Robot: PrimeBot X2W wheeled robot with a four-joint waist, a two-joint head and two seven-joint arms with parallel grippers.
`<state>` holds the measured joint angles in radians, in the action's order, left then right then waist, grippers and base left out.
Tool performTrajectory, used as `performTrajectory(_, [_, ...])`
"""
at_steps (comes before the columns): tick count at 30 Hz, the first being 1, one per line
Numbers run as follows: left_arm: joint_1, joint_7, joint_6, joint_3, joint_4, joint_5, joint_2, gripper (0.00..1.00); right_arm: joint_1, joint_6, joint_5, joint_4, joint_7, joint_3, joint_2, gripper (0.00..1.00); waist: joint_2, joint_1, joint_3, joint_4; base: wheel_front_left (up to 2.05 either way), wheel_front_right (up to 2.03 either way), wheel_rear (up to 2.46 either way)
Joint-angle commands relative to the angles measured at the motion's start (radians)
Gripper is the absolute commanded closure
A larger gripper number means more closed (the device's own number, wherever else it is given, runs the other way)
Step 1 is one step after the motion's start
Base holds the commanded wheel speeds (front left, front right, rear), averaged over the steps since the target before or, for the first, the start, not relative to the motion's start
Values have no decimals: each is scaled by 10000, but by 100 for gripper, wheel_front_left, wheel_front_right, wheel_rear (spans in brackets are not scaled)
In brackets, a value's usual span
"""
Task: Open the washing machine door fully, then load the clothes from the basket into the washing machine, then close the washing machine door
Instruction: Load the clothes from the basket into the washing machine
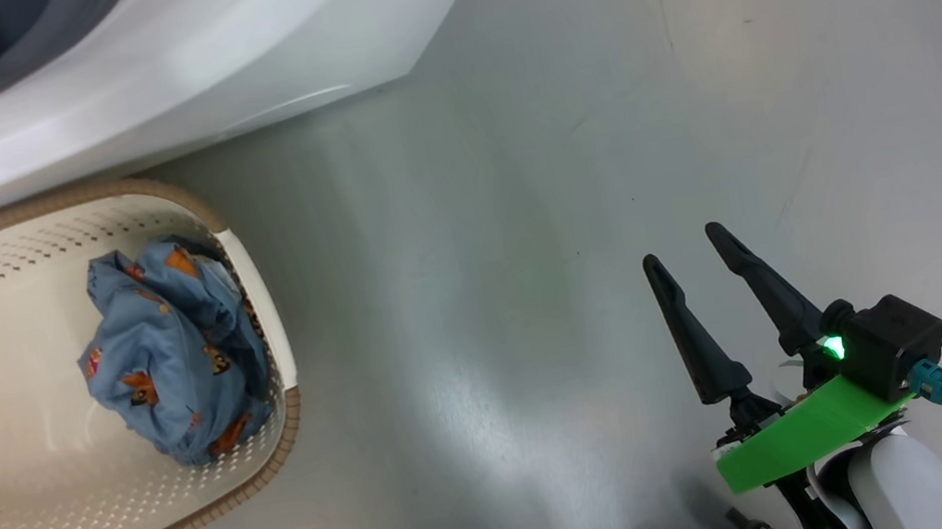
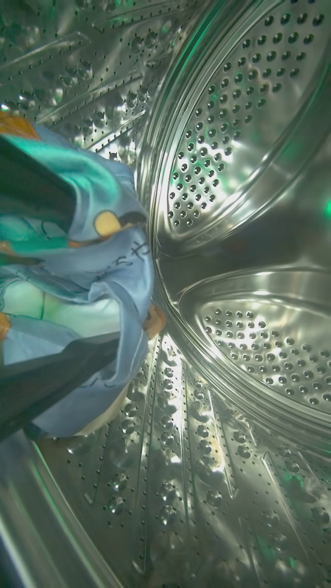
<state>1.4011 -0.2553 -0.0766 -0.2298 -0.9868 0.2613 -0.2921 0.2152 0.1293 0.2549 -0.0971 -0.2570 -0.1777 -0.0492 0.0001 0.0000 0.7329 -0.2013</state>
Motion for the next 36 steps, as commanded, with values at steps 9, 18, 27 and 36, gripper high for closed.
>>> performTrajectory(9, [185, -36, 47, 0, -624, 141, -102, 0, -14, 14, -3, 124, -48, -103, -10, 0, -1, 0, -363, 179, 0, 0, 0])
performTrajectory(18, [-336, -60, 255, 26, -399, 190, 170, 0, 63, 14, -58, 130, -48, 214, -10, 0, -1, 0, -897, 442, 0, 0, 0])
performTrajectory(27, [-1377, -63, 299, 406, 566, 464, 539, 0, 28, 14, -272, 122, -48, 437, -10, 0, -1, 0, -1523, 885, 0, 0, 0])
performTrajectory(36, [-3042, -64, 232, 944, 2056, 548, 568, 0, -120, 14, -385, 197, -48, 476, -10, 0, -1, 0, -2302, 1247, 0, 0, 0])
